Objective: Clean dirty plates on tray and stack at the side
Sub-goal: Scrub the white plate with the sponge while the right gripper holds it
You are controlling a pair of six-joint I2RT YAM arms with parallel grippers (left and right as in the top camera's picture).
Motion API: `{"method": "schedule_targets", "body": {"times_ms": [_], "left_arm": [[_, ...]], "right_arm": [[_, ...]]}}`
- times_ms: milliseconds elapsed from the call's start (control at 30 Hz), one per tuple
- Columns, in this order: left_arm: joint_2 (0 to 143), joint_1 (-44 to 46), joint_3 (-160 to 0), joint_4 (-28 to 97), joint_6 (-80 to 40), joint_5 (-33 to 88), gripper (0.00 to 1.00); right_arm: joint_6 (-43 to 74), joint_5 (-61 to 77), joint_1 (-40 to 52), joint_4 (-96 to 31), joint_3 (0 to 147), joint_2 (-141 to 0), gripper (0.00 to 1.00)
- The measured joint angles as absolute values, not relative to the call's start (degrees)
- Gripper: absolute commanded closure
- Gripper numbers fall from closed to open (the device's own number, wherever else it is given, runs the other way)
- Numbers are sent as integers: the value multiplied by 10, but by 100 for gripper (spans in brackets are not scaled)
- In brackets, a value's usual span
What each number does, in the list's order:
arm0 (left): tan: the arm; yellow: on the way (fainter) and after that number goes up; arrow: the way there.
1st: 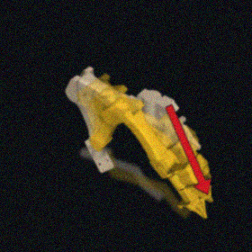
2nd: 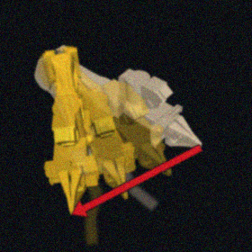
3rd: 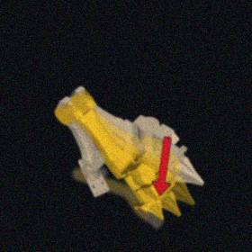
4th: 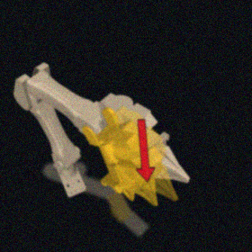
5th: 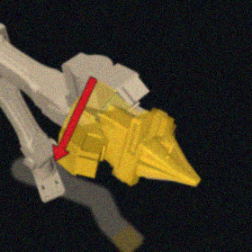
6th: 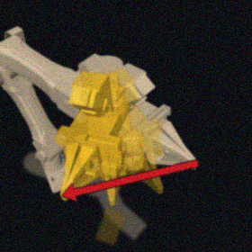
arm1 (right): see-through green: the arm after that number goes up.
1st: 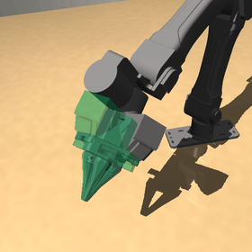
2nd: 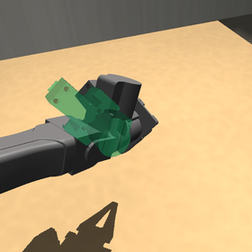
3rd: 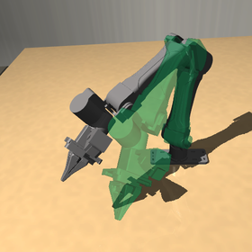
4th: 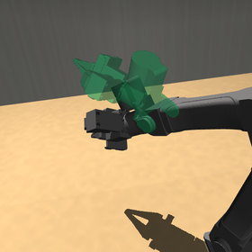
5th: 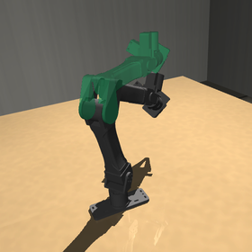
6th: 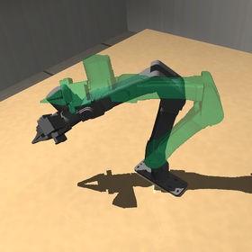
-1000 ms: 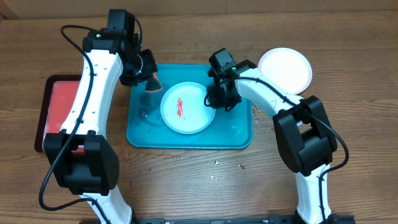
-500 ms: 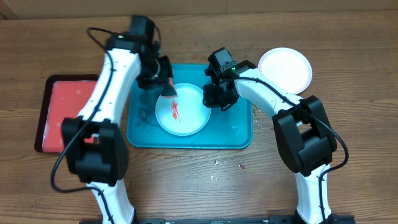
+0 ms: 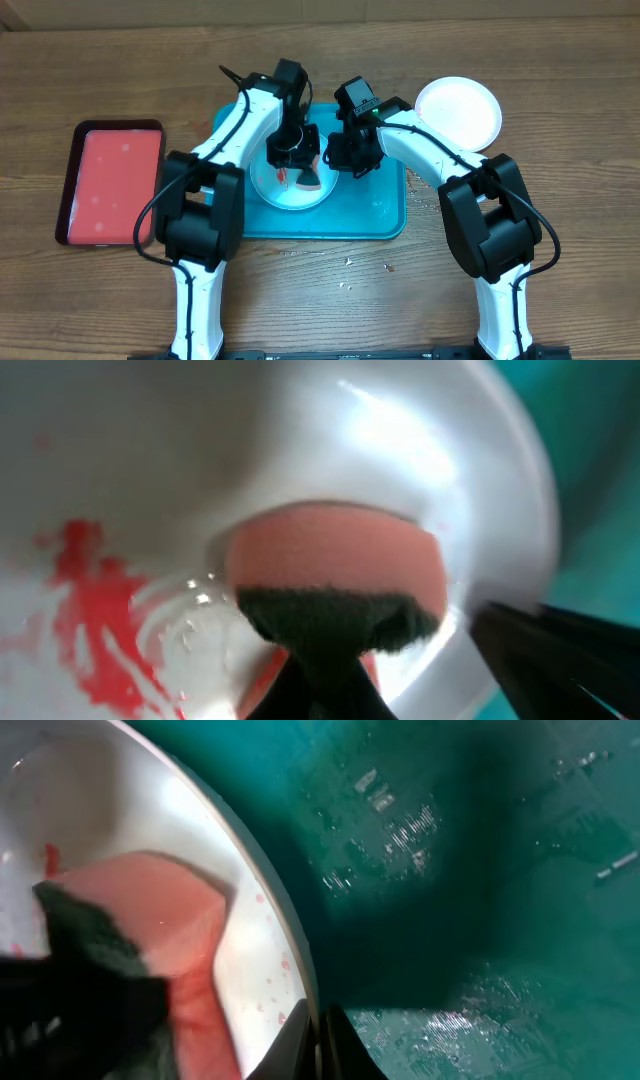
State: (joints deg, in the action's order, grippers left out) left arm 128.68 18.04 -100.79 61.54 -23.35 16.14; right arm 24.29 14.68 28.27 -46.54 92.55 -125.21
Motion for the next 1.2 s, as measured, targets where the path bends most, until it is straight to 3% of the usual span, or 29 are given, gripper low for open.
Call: {"method": "schedule_targets", "body": {"times_ms": [400,733,1033,1200], "left_arm": [[1297,173,-1016,645,-234,40,96],[1298,93,-1065,701,-234,-52,96],[1302,86,-1088,657,-207,128,96],[1303,135,-1063,664,-196,202,95]], "right_arm": [[252,150,292,-465,926,-1253,96],[255,163,296,-459,926,-1253,96],[255,153,288,-467,926,-1253,96],[255,148,289,-467,926,-1253,96]]}}
